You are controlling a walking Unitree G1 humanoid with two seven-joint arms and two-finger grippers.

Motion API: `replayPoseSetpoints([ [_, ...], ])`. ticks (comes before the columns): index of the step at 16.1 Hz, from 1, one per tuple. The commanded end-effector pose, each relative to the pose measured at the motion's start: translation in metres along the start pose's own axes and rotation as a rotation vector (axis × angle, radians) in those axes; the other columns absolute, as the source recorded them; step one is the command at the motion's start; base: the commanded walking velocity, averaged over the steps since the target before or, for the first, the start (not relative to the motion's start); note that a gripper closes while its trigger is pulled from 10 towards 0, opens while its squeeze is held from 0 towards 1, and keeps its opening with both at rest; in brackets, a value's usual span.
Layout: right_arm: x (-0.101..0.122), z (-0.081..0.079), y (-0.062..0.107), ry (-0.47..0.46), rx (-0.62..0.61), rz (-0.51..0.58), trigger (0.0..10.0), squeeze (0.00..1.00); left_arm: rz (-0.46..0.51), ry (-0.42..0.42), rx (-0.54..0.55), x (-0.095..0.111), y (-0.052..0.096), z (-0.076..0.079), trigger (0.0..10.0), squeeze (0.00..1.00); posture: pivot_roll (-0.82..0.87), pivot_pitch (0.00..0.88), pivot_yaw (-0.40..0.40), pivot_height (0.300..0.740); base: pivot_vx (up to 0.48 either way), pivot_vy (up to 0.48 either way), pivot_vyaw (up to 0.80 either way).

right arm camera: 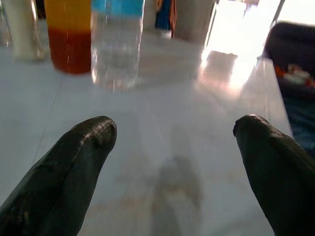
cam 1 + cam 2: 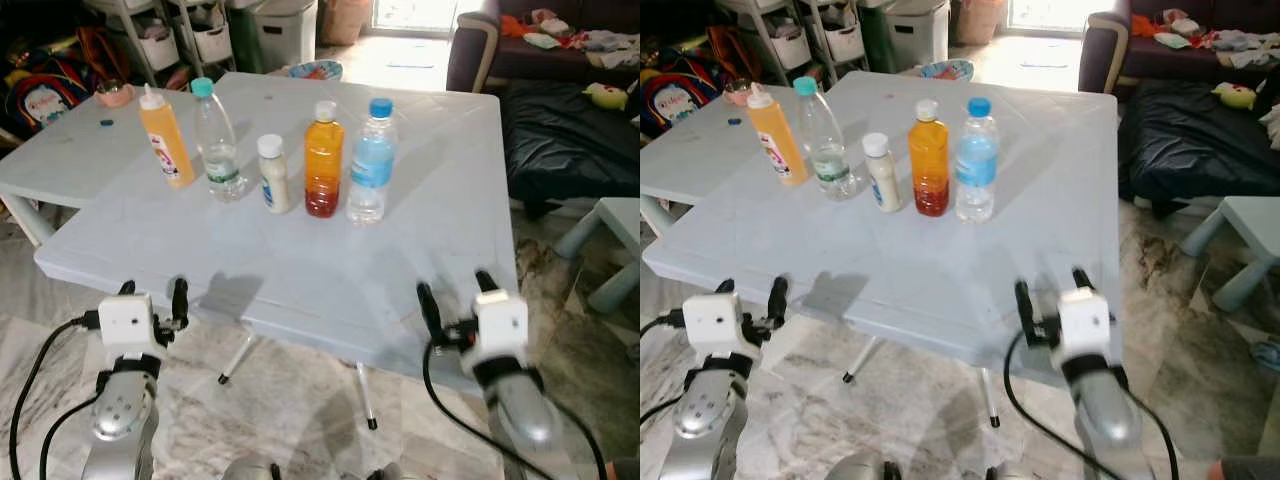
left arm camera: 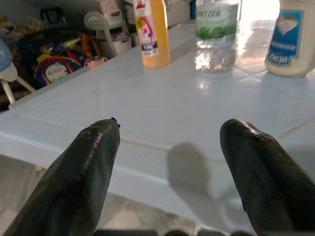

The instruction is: Restocking fridge

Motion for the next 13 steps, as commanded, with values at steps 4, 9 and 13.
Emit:
replayPoseSetpoints([
  [4, 0.063, 0.024, -0.045, 0.073, -0.061, 0.205, 10.0, 0.0, -0.01, -0.01, -0.03, -0.001, -0.001, 0.006, 10.0, 0.0, 0.04, 0.0, 0.064, 0.74, 0.0, 0.0, 0.0],
  [9, 0.107, 0.02, -0.084, 0.056, 0.002, 0.308, 10.0, 0.0, -0.01, -0.02, -0.03, 0.001, 0.0, 0.002, 10.0, 0.0, 0.06, 0.0, 0.07, 0.74, 0.0, 0.0, 0.0],
  [13, 0.14, 0.012, -0.121, 0.048, 0.115, 0.333, 10.0, 0.0, -0.014, -0.027, -0.053, 0.002, 0.002, 0.006, 10.0, 0.0, 0.08, 0.033, 0.077, 0.74, 0.0, 0.0, 0.0],
])
Point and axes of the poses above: a point about 5 cm out from each wrist's last joint towards the gripper, its own y axis pointing back from the gripper into the wrist, its own x axis along the axis of the wrist's last joint, z = x × y, the point moved 4 cm from there along -y, pointing out of the wrist towards the gripper, and after that the axes turned 1 degree about y, right-handed, at the moved point
